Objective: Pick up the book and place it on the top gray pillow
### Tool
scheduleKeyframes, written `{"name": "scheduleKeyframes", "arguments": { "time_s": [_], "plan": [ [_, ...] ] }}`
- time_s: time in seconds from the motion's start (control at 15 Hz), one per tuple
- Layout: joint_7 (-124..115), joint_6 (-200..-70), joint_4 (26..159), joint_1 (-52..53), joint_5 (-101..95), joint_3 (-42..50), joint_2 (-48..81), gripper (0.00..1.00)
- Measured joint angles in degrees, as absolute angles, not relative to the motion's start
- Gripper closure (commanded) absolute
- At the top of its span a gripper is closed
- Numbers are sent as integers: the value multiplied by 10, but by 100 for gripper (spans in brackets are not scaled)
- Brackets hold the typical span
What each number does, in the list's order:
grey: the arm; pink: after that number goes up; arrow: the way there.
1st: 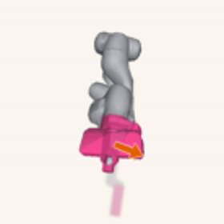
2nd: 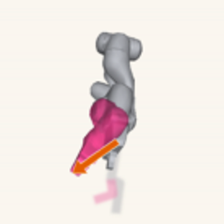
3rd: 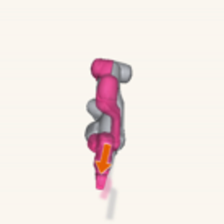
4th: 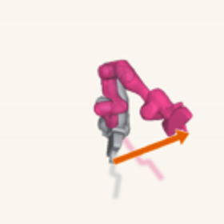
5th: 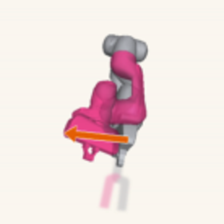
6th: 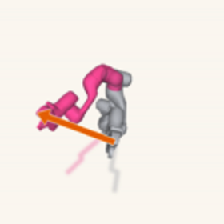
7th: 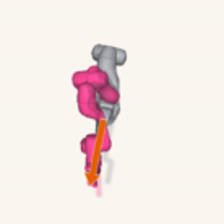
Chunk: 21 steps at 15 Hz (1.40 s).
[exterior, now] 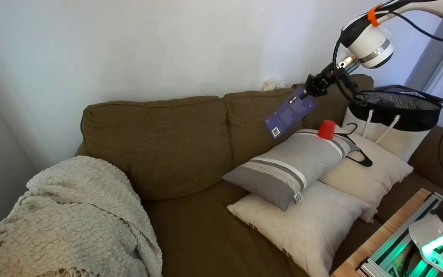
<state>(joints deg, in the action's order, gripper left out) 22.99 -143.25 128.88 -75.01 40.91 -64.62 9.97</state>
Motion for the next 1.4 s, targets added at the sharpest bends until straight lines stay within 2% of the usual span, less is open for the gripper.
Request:
{"name": "scheduleKeyframes", "arguments": {
  "time_s": [0.2, 0.27, 0.47, 0.87, 1.13, 1.4],
  "plan": [
    [231, -1390, 1282, -674, 363, -563, 83, 90],
    [231, -1390, 1281, -666, 360, -557, 83, 97],
    [244, -1381, 1278, -607, 363, -498, 81, 97],
    [456, -1179, 1253, -425, 414, -265, 68, 97],
    [608, -1008, 1228, -386, 419, -127, 56, 97],
    [690, -968, 1246, -312, 462, -13, 81, 97]
  ]
}}
